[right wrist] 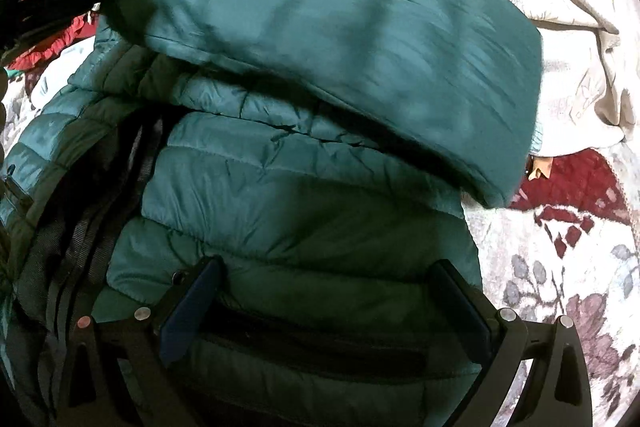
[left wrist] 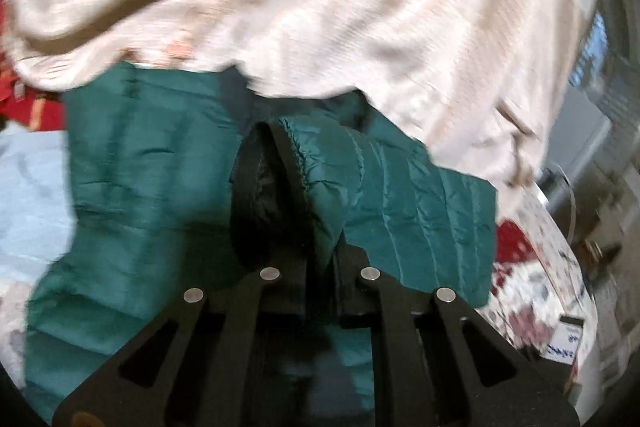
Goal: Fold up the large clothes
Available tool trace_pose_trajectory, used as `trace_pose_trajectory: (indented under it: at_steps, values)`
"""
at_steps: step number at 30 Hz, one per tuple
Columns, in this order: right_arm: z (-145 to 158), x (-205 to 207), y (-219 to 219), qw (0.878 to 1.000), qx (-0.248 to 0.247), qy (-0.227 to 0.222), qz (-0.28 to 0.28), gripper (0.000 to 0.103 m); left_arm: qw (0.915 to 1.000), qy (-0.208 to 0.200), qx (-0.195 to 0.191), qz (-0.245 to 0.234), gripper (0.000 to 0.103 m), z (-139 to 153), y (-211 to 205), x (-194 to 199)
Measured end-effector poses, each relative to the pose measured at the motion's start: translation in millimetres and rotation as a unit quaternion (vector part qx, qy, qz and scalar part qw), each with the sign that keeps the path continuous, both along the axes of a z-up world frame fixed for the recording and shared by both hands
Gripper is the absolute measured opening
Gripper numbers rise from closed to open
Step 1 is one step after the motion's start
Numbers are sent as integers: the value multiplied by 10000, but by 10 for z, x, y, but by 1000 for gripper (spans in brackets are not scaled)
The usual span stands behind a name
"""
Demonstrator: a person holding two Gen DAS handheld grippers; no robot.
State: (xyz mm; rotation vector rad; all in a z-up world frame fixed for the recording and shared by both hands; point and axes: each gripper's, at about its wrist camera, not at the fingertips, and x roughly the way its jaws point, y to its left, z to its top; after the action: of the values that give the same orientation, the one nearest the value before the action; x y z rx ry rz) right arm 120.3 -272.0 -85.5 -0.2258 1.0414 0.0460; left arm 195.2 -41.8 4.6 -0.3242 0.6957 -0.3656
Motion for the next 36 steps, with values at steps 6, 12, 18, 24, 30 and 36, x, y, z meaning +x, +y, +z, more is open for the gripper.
trace_pose_trajectory:
  at_steps: [6,12,18,24,30,36]
  values:
    - [2,0,-60,10000,-17,30,27,103,9900,424,115,1342,8,-90,679,-16]
    - [-6,58,-165,9990,295,318,-106,103,9750,1132,374,1874,12,-396,896,99]
    - [468,88,-528,9940,896,-304,-553,102,9679,1131,383,2212,46,-303,946,14]
    - [898,258,-664,9735,1470,-1645,-610,59,9566,43,735,2819,48,67,895,-218]
    - [342,870,-244,9935,979,-540,-225,35,9682,371,1626,1866,48,-241,402,154]
    - [431,974,-164,9941,985,-455,34,35,9615,940,1778,1872,48,-506,474,363]
